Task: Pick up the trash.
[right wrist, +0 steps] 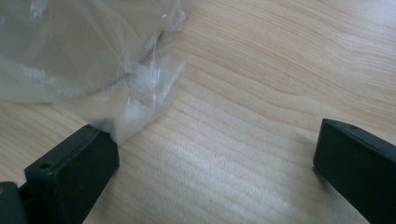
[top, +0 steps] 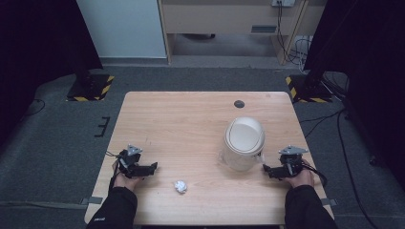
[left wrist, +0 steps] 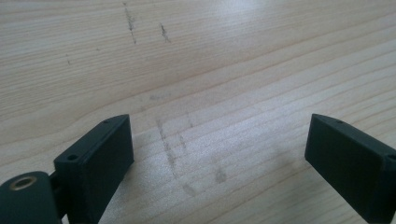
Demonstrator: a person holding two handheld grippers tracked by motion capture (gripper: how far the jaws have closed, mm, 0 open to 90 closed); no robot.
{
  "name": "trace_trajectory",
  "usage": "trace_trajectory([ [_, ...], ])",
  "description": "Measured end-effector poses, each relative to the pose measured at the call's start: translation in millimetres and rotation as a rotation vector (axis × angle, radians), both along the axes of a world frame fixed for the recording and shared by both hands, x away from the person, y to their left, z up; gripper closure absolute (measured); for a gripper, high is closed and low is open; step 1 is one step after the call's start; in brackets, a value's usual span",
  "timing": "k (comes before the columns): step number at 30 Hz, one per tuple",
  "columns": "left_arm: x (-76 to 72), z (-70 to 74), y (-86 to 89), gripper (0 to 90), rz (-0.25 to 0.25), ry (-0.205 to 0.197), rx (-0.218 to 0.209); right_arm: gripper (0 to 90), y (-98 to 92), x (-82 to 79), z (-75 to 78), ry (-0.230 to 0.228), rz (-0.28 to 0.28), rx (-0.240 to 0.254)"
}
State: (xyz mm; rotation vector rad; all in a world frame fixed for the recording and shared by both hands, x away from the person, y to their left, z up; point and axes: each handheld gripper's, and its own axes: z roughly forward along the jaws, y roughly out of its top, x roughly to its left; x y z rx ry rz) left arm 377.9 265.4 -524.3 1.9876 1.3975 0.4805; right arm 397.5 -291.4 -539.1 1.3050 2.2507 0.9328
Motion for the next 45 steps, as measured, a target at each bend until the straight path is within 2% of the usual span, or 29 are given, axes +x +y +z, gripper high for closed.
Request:
trace_trajectory([
  [3,-1.6,8.4,1.8,7.2,0.034,-0.030,-0.060,0.5,-3.9,-5.9,0.1,-0.001,0.003,-0.002],
  [7,-6.8,19.3,3.3,7.7,0.062,-0.075,-0.112,0.5,-8.3,-12.9,0.6,0.006,0.004,-0.001],
  [8,-8.6,22.0,3.8,8.4,0.065,-0.090,-0.133,0.6,-9.9,-16.3,0.4,0.001,0.006,-0.002],
  [9,-11.3,26.5,3.6,8.5,0.069,-0.107,-0.175,0.5,-10.4,-17.8,0.7,0.005,0.007,-0.002],
  [11,-12.7,28.7,3.1,8.6,0.063,-0.116,-0.185,0.6,-11.7,-21.8,1.2,0.009,0.012,-0.007],
  [14,-15.3,38.1,-2.1,8.7,0.039,-0.156,-0.219,0.6,-12.8,-26.0,1.9,0.019,0.017,-0.009],
  [15,-15.3,38.1,-2.1,8.8,0.039,-0.156,-0.219,0.6,-12.8,-26.0,1.9,0.019,0.017,-0.009],
  [17,-17.1,48.3,-6.5,8.8,0.031,-0.203,-0.232,0.6,-12.7,-26.9,2.3,0.024,0.013,-0.009],
  [22,-18.9,67.2,-12.8,9.2,0.019,-0.269,-0.255,0.5,-12.9,-27.1,2.0,0.020,0.014,-0.007],
  [23,-18.9,67.2,-12.8,9.2,0.019,-0.269,-0.255,0.4,-12.9,-27.1,1.9,0.019,0.014,-0.007],
  [26,-18.9,84.5,-20.2,9.4,-0.005,-0.314,-0.241,0.4,-12.9,-27.0,1.3,0.012,0.014,-0.003],
  [27,-18.9,84.5,-20.2,9.4,-0.005,-0.314,-0.241,0.4,-12.9,-27.0,1.3,0.012,0.014,-0.003],
  [29,-17.4,96.6,-27.0,9.5,-0.019,-0.342,-0.244,0.4,-13.5,-27.0,0.5,0.003,0.018,0.001],
  [33,-14.7,107.5,-35.2,9.5,-0.035,-0.361,-0.254,0.4,-13.5,-27.1,0.4,0.002,0.018,0.003],
  [37,-9.5,124.8,-55.0,9.6,-0.080,-0.393,-0.252,0.4,-13.5,-27.0,0.4,0.002,0.019,0.003],
  [39,-8.7,126.7,-57.8,9.6,-0.085,-0.396,-0.253,0.4,-13.5,-27.0,0.4,0.002,0.019,0.003],
  [44,-2.8,135.5,-80.5,9.6,-0.123,-0.409,-0.257,0.4,-13.5,-27.0,0.3,0.002,0.019,0.002],
  [45,-2.8,135.5,-80.5,9.6,-0.123,-0.409,-0.257,0.4,-13.5,-27.0,0.3,0.002,0.019,0.002],
])
